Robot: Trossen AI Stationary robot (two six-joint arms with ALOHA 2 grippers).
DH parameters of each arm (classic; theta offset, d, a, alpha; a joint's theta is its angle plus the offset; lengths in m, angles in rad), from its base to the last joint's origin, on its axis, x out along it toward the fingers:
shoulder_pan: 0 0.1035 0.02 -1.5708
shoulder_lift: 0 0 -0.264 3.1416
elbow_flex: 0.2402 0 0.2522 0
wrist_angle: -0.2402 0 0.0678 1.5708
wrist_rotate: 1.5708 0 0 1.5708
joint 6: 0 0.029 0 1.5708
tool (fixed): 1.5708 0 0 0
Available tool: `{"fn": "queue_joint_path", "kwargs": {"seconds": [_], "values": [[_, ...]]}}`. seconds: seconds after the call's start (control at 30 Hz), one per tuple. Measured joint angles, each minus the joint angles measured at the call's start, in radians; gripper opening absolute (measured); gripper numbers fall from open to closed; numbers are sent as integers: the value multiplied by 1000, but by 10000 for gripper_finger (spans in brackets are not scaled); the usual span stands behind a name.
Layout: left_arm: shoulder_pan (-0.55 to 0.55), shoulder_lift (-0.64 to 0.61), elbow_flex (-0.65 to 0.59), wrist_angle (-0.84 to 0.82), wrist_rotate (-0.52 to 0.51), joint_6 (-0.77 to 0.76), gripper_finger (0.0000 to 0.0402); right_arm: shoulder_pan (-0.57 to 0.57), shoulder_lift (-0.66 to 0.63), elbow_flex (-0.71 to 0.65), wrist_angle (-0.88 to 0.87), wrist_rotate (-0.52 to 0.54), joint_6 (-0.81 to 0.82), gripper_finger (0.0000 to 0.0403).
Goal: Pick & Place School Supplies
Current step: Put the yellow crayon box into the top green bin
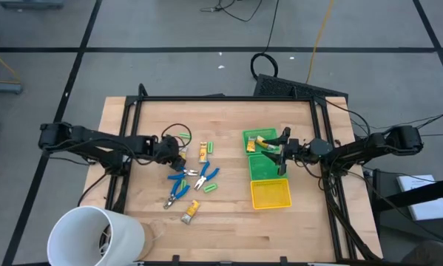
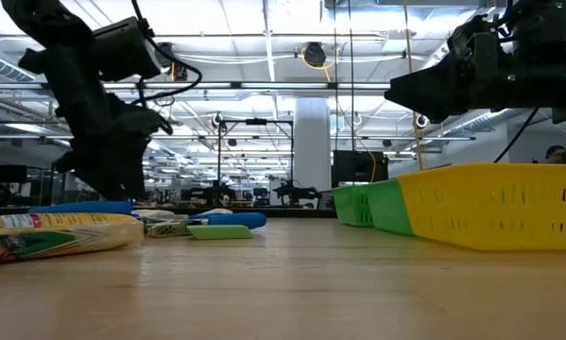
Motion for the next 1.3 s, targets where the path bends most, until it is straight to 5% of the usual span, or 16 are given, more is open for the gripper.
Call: {"fn": "queue_joint_path", "kwargs": {"seconds": [0.33,0.63,1.0,1.3], "values": [[-48,131,4,126,-3,13,218,0,0,0,-1,0,1,185],[-52,166,5,57,-46,26,218,0,0,0,-1,1,2,185],[-51,169,1,-89,-242,107,218,0,0,0,-1,1,2,185],[-51,169,0,-38,-227,201,218,0,0,0,-1,0,2,185]]}}
